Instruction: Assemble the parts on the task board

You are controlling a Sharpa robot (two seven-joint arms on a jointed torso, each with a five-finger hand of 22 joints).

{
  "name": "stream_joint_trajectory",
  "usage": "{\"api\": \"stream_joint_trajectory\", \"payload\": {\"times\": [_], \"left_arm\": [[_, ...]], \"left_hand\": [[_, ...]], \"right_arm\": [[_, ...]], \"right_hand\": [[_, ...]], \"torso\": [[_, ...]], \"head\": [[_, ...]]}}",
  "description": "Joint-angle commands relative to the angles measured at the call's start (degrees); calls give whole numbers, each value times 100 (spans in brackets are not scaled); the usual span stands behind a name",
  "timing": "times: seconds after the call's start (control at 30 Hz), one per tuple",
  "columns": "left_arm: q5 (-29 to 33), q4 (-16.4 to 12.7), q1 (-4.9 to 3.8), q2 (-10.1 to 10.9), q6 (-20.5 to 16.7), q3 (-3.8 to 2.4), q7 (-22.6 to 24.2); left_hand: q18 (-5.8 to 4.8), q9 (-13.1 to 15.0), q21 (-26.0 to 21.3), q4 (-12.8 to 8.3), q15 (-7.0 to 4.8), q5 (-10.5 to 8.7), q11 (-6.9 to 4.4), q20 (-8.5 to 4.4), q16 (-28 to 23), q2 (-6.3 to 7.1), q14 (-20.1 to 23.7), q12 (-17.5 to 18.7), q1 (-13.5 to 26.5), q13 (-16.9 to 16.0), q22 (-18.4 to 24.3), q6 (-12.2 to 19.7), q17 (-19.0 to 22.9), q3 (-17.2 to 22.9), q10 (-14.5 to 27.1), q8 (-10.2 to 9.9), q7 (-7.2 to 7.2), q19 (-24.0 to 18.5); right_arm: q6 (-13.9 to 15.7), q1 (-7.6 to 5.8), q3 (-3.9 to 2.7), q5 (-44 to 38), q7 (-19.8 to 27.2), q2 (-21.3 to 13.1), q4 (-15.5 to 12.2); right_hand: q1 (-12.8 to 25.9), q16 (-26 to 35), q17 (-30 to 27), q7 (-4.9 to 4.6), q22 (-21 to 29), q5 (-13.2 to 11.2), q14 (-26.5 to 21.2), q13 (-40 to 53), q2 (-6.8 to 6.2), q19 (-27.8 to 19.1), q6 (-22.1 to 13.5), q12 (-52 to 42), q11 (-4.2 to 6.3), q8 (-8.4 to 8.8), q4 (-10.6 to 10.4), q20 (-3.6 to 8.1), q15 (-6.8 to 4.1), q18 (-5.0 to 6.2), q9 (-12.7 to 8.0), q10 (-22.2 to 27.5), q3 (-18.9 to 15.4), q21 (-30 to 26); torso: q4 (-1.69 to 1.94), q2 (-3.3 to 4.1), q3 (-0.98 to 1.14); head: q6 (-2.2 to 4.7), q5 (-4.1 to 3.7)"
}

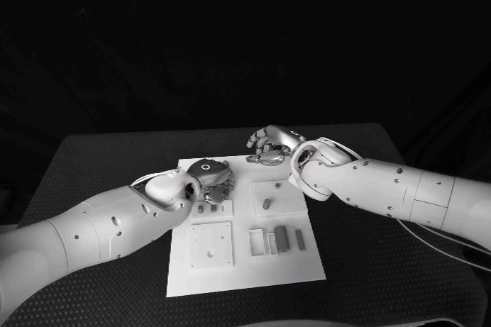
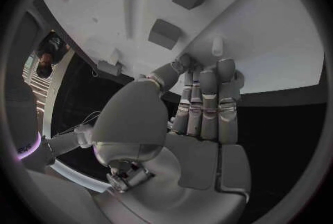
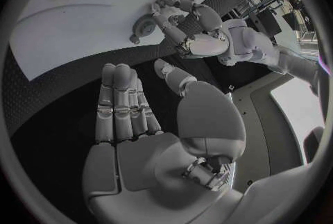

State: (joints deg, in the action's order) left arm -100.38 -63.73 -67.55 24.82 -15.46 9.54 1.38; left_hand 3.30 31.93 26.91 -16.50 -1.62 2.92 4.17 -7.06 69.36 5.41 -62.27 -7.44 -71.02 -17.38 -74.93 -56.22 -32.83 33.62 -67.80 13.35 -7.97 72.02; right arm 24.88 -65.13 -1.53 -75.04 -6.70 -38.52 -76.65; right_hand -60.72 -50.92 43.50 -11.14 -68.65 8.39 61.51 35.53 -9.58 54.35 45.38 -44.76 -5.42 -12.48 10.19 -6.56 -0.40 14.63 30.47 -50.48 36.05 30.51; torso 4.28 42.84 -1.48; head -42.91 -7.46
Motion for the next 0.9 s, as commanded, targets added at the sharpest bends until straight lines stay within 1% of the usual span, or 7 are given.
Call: {"api": "stream_joint_trajectory", "payload": {"times": [0.03, 0.1, 0.27, 0.5, 0.73, 0.9], "left_arm": [[-249, 56, 61, 34, 352, 43, -219], [-249, 59, 63, 40, 340, 43, -215], [-249, 56, 65, 46, 282, 43, -211], [-247, 62, 72, 53, 100, 42, -171], [-203, 24, 79, 78, -123, 40, -85], [-113, -56, 78, 145, -237, 32, -50]], "left_hand": [[408, -5, 30, 14, -44, 14, 17, -36, 33, 8, -20, -49, -94, -27, -124, -86, -3, 106, -113, 43, 12, 40], [397, -4, 44, 24, -71, 18, -14, -54, 29, -3, -48, -62, -133, -52, -119, -172, 6, 220, -199, 90, 45, 64], [387, 2, 81, 10, -126, 16, -70, -104, 24, -6, -140, -82, -148, -101, -118, -309, 24, 311, -359, 168, 104, 140], [382, 36, 207, 2, -217, 8, -162, -197, 95, -44, -332, -113, -161, -192, -132, -498, -12, 330, -572, 278, 191, 327], [378, 47, 258, 3, -248, 5, -192, -234, 121, -60, -396, -110, -135, -233, -131, -550, -35, 327, -637, 308, 216, 391], [377, 51, 281, 2, -261, 4, -204, -251, 128, -58, -423, -107, -131, -251, -131, -569, -44, 328, -662, 319, 225, 419]], "right_arm": [[6, 2, -1, 17, 62, 4, -1], [6, 2, -1, 19, 63, 5, 0], [5, 2, -1, 26, 67, 10, -1], [18, 2, -1, 28, 71, 14, -2], [29, 2, -1, 30, 75, 21, 0], [35, 2, -1, 30, 78, 22, 1]], "right_hand": [[-28, 26, 10, -37, -10, 18, -13, -7, 10, -1, 7, -30, 2, -34, -2, -24, -16, 1, -6, 27, -36, -25], [-28, 27, 11, -37, -11, 18, -13, -8, 11, -1, 7, -30, 2, -34, -3, -25, -16, 2, -7, 27, -36, -26], [-27, 29, 14, -37, -13, 18, -12, -11, 11, -1, 7, -32, 2, -35, -5, -27, -16, 4, -7, 27, -37, -27], [-25, 33, 19, -37, -15, 18, -11, -15, 12, -1, 7, -35, 2, -36, -8, -29, -16, 6, -8, 28, -39, -29], [-24, 35, 23, -37, -17, 18, -10, -18, 12, -1, 7, -37, 2, -36, -11, -32, -16, 8, -9, 29, -40, -30], [-24, 38, 27, -37, -19, 18, -9, -21, 12, -1, 7, -39, 2, -37, -12, -33, -16, 10, -10, 29, -41, -31]], "torso": [[1, -2, -1], [0, -4, -1], [-2, -2, 0], [2, -3, -2], [-2, -1, 0], [0, -4, 1]], "head": [[-2, 0], [-4, 2], [-2, 9], [4, 16], [12, 33], [28, 42]]}}
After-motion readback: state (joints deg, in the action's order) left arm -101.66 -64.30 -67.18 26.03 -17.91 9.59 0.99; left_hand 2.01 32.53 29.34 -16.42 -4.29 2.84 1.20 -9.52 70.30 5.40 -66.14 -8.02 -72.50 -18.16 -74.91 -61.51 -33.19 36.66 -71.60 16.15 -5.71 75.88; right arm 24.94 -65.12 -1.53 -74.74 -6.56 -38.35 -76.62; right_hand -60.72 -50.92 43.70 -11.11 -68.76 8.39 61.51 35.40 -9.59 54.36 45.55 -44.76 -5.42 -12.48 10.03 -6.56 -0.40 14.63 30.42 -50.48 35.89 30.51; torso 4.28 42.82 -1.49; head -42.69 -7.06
